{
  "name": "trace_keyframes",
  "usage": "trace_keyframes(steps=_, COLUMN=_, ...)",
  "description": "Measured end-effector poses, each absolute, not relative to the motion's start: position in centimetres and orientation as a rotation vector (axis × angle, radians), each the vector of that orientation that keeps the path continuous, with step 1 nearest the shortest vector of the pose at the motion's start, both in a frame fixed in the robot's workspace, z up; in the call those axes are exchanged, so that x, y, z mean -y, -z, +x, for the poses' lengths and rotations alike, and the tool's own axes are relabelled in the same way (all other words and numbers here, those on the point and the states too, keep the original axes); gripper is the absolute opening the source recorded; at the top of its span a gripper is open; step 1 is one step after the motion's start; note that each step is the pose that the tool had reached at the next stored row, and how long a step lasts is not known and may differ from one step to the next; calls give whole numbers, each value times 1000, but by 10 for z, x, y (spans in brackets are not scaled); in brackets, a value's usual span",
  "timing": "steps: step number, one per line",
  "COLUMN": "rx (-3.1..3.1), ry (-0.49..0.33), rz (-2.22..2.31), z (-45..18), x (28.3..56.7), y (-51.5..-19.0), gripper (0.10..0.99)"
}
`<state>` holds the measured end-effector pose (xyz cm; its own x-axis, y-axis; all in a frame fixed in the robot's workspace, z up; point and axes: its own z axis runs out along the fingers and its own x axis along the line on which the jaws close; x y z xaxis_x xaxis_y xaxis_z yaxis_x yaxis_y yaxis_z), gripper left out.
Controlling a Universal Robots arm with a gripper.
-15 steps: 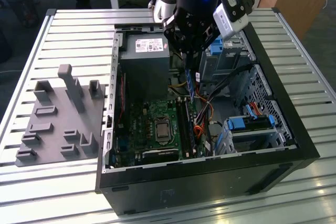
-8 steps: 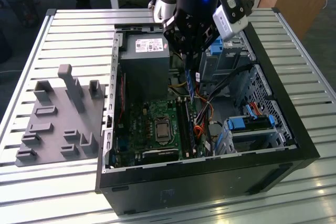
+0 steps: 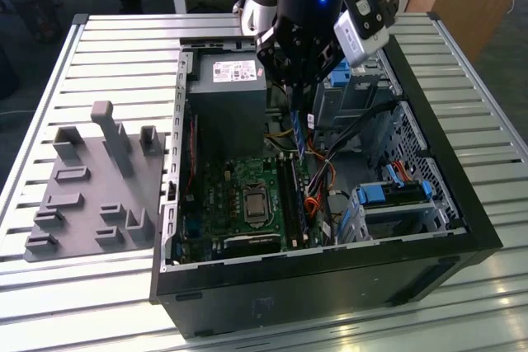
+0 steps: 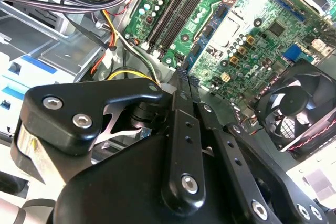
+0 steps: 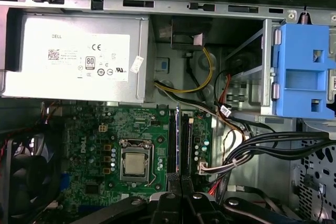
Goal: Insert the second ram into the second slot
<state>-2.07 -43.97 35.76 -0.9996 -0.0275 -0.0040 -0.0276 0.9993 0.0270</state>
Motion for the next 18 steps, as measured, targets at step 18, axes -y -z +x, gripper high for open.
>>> trace_keyframes(steps=18, rx=-3137, ry=-42, rz=-43, z=-21, x=440, y=-353, gripper=114)
